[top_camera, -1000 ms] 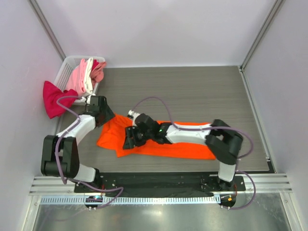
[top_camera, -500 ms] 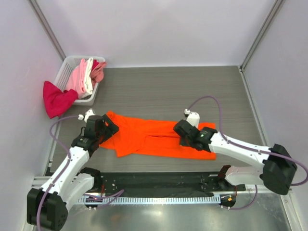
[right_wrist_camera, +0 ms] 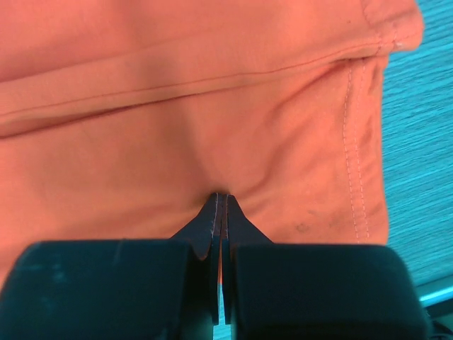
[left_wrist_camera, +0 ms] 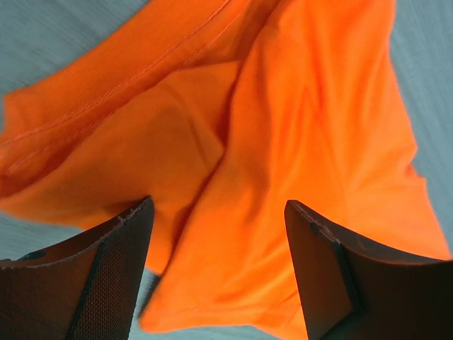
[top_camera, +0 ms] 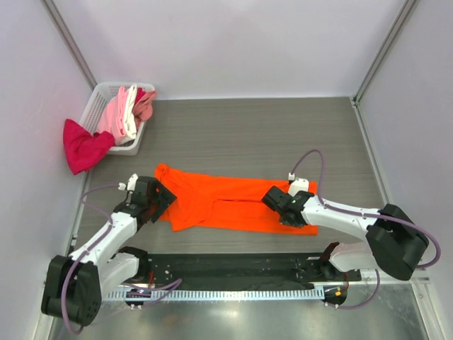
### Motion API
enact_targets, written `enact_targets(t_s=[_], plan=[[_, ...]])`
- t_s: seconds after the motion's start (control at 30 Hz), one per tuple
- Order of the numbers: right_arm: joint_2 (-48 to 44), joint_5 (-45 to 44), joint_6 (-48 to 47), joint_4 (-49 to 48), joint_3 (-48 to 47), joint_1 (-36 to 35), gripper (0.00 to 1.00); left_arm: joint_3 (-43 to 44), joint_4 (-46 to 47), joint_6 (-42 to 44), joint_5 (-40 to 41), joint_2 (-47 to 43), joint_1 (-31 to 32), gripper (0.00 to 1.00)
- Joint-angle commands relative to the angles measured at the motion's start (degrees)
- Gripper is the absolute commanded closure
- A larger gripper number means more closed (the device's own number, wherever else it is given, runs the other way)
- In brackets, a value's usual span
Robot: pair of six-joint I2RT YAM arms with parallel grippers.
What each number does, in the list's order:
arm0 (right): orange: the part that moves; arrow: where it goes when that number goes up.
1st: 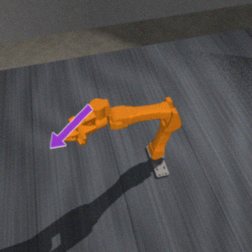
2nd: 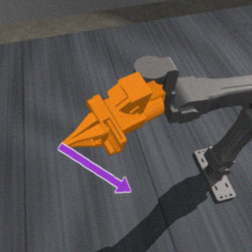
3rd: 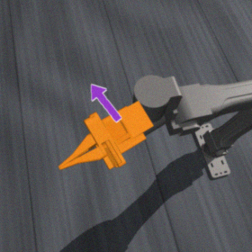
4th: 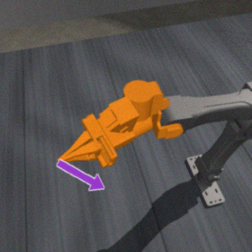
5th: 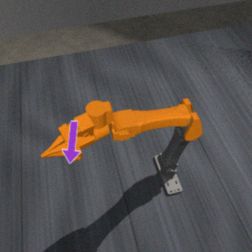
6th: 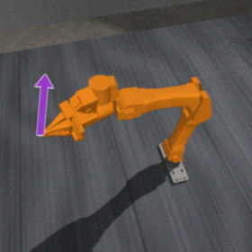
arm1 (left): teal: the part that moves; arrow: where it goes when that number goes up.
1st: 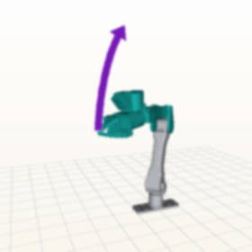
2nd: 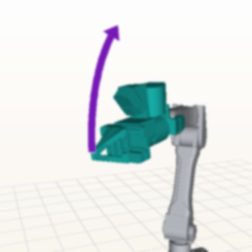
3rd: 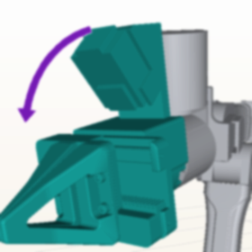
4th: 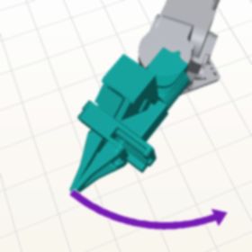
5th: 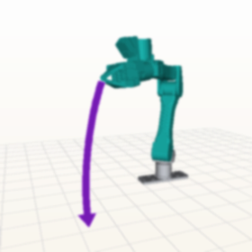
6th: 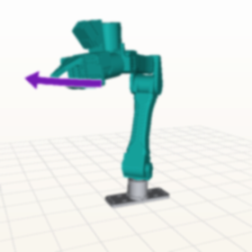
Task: Fold and stack the t-shirts
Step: Fold the tshirt
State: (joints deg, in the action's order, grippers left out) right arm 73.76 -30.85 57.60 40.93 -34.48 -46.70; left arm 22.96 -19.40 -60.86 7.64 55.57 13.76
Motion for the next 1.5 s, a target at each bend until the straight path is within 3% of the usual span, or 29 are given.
enact_targets(t_s=[0.0, 0.23, 0.4, 0.67, 0.7, 0.87, 0.9, 0.93, 1.03, 1.27, 1.47], plan=[[3.75, -2.9, 3.13, -0.23, -1.03, 0.03, 0.99, 0.06, 4.45, -4.96, 2.03, 4.61, 0.04, 0.24], [5.35, 0.96, 0.76, -1.9, -1.55, -1.82, 0.99, 3.84, 13.06, -4.27, -0.6, 17.97, 0.13, 0.3], [7.88, 6.23, -1.35, -3.75, -3.57, -6.29, 0.99, 17.35, 15.54, 3.01, -6.93, 35.9, 1.62, 0.45], [17.02, 12.47, 2.16, -11.46, -12.0, -20.34, 0.99, 47.49, 7.72, 7.16, -9.81, 59.46, 4.69, 0.48], [18.25, 13.7, 2.16, -12.79, -14.63, -21.49, 0.99, 51.36, 6.14, 8.2, -10.27, 65.66, 5.05, 0.48], [25.38, 15.13, -1.52, -15.44, -25.27, -23.88, 0.98, 80.71, -7.04, 12.34, -11.76, 80.03, 6.9, 0.47], [24.25, 13.99, -2.23, -15.44, -26.59, -23.53, 0.93, 87.28, -8.1, 13.74, -14.9, 81.61, 6.72, 0.46], [22.94, 12.85, -2.41, -15.53, -26.78, -23.27, 0.77, 90.21, -9.59, 14.27, -17.02, 84.41, 6.11, 0.44], [16.52, 12.39, -5.74, -17.28, -26.52, -20.29, 0.47, 100.77, -12.41, 15.86, -20.38, 88.55, 4.79, 0.42], [9.48, 20.12, -15.41, -20.18, -26.43, -2.28, 0.48, 108.69, -7.95, 16.65, -25.48, 90.94, 1.45, 0.32], [15.7, 29.78, -21.65, -25.19, -32.3, 15.45, 0.42, 107.75, -6.01, 18.23, -27.42, 86.3, 0.04, 0.21]])
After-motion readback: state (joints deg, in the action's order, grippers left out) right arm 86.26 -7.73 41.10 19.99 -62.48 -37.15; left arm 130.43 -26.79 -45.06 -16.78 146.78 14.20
